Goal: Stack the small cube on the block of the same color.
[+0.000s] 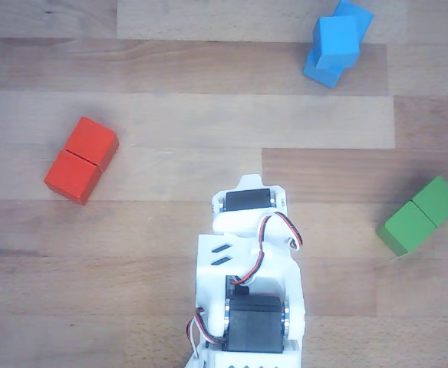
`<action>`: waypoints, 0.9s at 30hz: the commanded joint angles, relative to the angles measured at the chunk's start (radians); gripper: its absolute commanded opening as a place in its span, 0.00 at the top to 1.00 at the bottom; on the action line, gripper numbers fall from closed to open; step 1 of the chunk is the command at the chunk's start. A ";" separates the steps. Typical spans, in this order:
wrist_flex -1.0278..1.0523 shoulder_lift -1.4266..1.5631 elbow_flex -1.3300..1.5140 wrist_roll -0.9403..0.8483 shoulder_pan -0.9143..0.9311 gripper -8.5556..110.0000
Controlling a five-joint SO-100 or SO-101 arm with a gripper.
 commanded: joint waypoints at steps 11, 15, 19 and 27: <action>-0.002 0.029 -0.012 0.012 0.003 0.93; -0.002 0.029 -0.012 0.014 0.003 0.93; 0.000 0.029 -0.012 0.014 0.005 0.93; 0.000 0.029 -0.012 0.018 0.034 0.93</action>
